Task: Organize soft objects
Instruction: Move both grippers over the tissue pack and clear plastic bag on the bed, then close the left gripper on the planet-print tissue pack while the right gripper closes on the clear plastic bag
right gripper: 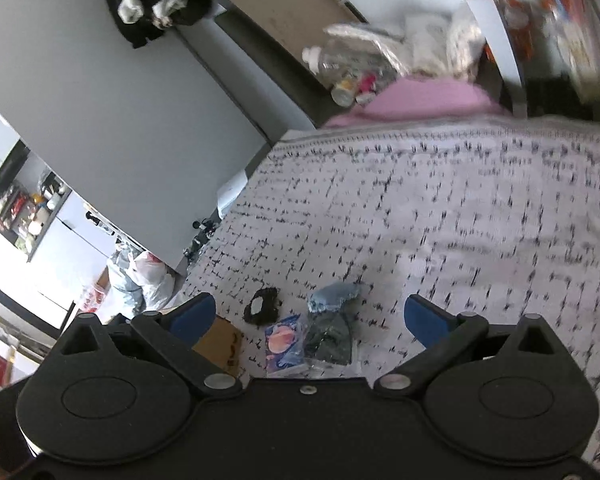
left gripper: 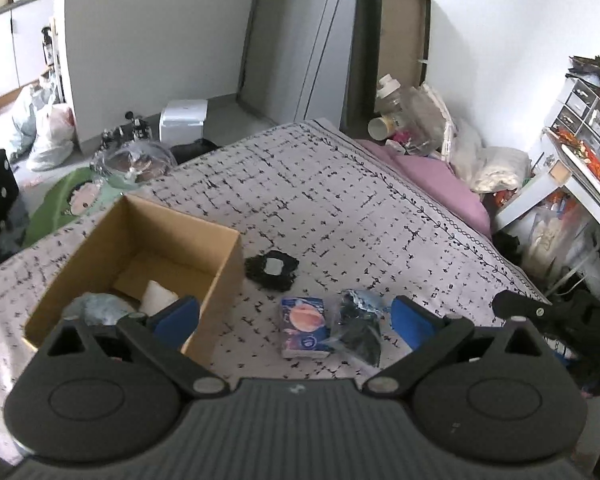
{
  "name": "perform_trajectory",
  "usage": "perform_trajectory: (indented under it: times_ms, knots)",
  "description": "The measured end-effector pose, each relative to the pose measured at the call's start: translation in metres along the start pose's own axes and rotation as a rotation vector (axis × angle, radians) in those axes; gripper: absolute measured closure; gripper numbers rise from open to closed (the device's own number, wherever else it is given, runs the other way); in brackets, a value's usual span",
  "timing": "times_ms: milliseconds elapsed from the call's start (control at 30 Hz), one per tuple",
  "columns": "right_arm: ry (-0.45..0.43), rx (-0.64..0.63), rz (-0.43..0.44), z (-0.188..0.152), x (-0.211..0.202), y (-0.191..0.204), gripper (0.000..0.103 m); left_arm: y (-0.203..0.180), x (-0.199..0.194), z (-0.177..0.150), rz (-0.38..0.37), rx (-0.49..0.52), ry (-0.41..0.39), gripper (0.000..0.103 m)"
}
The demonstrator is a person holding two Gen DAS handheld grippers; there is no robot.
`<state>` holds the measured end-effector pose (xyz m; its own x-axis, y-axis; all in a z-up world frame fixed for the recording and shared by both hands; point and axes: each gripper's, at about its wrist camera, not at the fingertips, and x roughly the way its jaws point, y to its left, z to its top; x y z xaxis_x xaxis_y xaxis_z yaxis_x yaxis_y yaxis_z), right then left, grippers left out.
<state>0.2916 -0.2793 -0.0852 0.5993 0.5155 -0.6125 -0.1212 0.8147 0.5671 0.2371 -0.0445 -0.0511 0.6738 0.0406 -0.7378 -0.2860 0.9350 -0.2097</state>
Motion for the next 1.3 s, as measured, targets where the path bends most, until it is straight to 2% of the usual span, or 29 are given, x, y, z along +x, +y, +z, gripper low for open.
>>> perform_trajectory:
  times_ms: [200, 300, 433, 667, 833, 1000, 1300]
  knots:
    - [0.046, 0.051, -0.017, -0.003, 0.024, -0.007, 0.012, -0.001, 0.021, -0.003, -0.038, -0.028, 0.0, 0.004]
    - [0.084, 0.06, -0.038, -0.006, 0.041, -0.008, 0.017, 0.003, 0.035, -0.005, -0.052, -0.048, 0.015, 0.013]
    - [0.092, 0.046, -0.043, -0.006, 0.049, -0.007, 0.017, 0.008, 0.057, -0.009, -0.071, -0.067, 0.067, 0.028]
    - [0.115, 0.073, -0.048, -0.004, 0.07, -0.011, 0.02, 0.011, 0.082, -0.015, -0.047, -0.077, 0.105, 0.03]
    - [0.124, 0.072, -0.056, -0.005, 0.087, -0.01, 0.02, 0.013, 0.095, -0.017, -0.043, -0.075, 0.121, 0.043]
    - [0.14, 0.075, -0.05, -0.009, 0.101, -0.011, 0.033, 0.017, 0.104, -0.017, -0.028, -0.087, 0.128, 0.046]
    - [0.191, 0.123, -0.049, -0.016, 0.129, -0.016, 0.038, 0.018, 0.121, -0.014, -0.032, -0.08, 0.16, 0.049]
